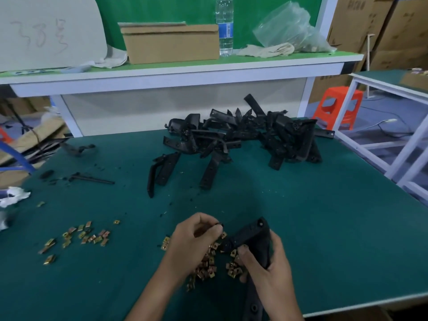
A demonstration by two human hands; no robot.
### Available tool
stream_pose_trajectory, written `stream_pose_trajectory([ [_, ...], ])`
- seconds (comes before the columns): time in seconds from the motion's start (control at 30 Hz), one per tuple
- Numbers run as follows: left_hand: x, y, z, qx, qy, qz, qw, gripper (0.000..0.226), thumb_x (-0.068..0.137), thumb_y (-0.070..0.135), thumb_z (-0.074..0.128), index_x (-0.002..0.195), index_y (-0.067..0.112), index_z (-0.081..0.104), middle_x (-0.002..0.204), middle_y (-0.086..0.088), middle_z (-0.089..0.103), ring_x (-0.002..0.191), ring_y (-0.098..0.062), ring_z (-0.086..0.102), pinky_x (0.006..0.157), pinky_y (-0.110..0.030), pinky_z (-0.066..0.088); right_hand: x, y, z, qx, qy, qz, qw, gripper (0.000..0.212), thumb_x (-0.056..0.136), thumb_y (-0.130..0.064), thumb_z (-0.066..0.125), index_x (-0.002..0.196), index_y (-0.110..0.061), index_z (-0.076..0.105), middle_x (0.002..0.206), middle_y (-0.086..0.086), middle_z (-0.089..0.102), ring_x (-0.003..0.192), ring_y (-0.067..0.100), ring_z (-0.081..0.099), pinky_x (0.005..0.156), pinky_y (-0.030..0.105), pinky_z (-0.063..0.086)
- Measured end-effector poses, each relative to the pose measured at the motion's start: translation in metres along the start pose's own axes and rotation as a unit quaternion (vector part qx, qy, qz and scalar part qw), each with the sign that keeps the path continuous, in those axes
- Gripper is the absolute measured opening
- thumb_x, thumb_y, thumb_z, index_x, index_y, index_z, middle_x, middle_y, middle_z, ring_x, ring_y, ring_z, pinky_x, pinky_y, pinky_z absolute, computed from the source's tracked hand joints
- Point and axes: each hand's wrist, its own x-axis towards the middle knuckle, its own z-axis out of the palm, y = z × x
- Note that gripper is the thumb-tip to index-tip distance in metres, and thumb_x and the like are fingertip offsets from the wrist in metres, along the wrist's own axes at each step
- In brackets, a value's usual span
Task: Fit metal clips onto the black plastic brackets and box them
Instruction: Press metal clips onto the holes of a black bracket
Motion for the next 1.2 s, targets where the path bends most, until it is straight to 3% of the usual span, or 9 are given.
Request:
stream_pose_trajectory([
  [0.13, -0.002, 0.01, 0.001, -0.035, -0.018, -0.048, 0.998, 0.013, 0.073, 0.038, 0.073, 0.076, 0.026, 0.067, 0.086, 0.001, 0.075, 0.077, -0.007, 0.067, 0.071, -0.022, 0.052, -0.002, -0.002, -0.002, 0.002, -0.019, -0.012, 1.0, 0.051, 0.084, -0.032, 0.083, 0.123, -0.052, 0.057, 0.095, 0.0, 0.076, 0.065, 0.027, 0.069, 0.055, 0.037, 0.058],
  [0.27, -0.003, 0.013, 0.0, -0.106, -0.039, -0.081, 0.99, 0.016, 0.08, 0.016, 0.081, 0.077, 0.016, 0.066, 0.085, -0.015, 0.074, 0.075, -0.015, 0.066, 0.072, -0.028, 0.053, -0.003, -0.002, -0.002, -0.014, -0.037, -0.015, 0.999, 0.05, 0.085, -0.032, 0.081, 0.123, -0.053, 0.057, 0.097, 0.0, 0.075, 0.066, 0.027, 0.069, 0.055, 0.032, 0.056],
  [0.37, -0.004, 0.013, -0.003, -0.111, -0.072, -0.086, 0.988, 0.009, 0.086, 0.01, 0.079, 0.089, 0.011, 0.071, 0.086, -0.008, 0.075, 0.08, -0.015, 0.069, 0.079, -0.027, 0.055, -0.003, -0.002, -0.003, -0.025, -0.04, -0.027, 0.999, 0.046, 0.088, -0.032, 0.078, 0.124, -0.052, 0.057, 0.092, 0.002, 0.075, 0.066, 0.026, 0.069, 0.055, 0.033, 0.056],
  [0.53, -0.006, 0.014, -0.005, -0.091, -0.085, -0.084, 0.989, 0.007, 0.09, 0.017, 0.075, 0.094, 0.021, 0.079, 0.095, -0.002, 0.078, 0.091, -0.011, 0.073, 0.079, -0.017, 0.053, -0.002, -0.001, -0.004, -0.023, -0.054, -0.034, 0.998, 0.043, 0.087, -0.053, 0.066, 0.127, -0.057, 0.053, 0.076, 0.011, 0.071, 0.057, 0.025, 0.065, 0.053, 0.028, 0.053],
  [0.77, -0.009, 0.012, 0.0, -0.119, -0.084, -0.106, 0.984, 0.008, 0.09, 0.012, 0.074, 0.097, 0.01, 0.078, 0.097, -0.011, 0.078, 0.086, -0.015, 0.072, 0.079, -0.02, 0.056, -0.003, 0.002, -0.004, -0.026, -0.061, -0.043, 0.997, 0.044, 0.089, -0.048, 0.068, 0.131, -0.049, 0.055, 0.075, 0.011, 0.07, 0.057, 0.022, 0.064, 0.052, 0.029, 0.052],
  [0.87, -0.009, 0.011, -0.002, -0.129, -0.089, -0.119, 0.98, 0.009, 0.09, 0.01, 0.073, 0.096, 0.007, 0.078, 0.098, -0.015, 0.077, 0.085, -0.016, 0.071, 0.08, -0.023, 0.057, -0.003, 0.001, -0.004, -0.028, -0.067, -0.039, 0.997, 0.042, 0.088, -0.052, 0.067, 0.127, -0.055, 0.054, 0.073, 0.011, 0.069, 0.053, 0.024, 0.062, 0.053, 0.029, 0.052],
  [1.2, -0.012, 0.005, 0.002, -0.093, -0.099, -0.116, 0.984, 0.007, 0.088, 0.015, 0.077, 0.092, 0.01, 0.079, 0.088, -0.002, 0.077, 0.082, -0.006, 0.068, 0.074, -0.016, 0.049, -0.003, 0.003, -0.002, -0.062, -0.063, -0.047, 0.995, 0.033, 0.088, -0.049, 0.064, 0.12, -0.056, 0.056, 0.069, 0.01, 0.067, 0.049, 0.026, 0.06, 0.052, 0.032, 0.051],
])
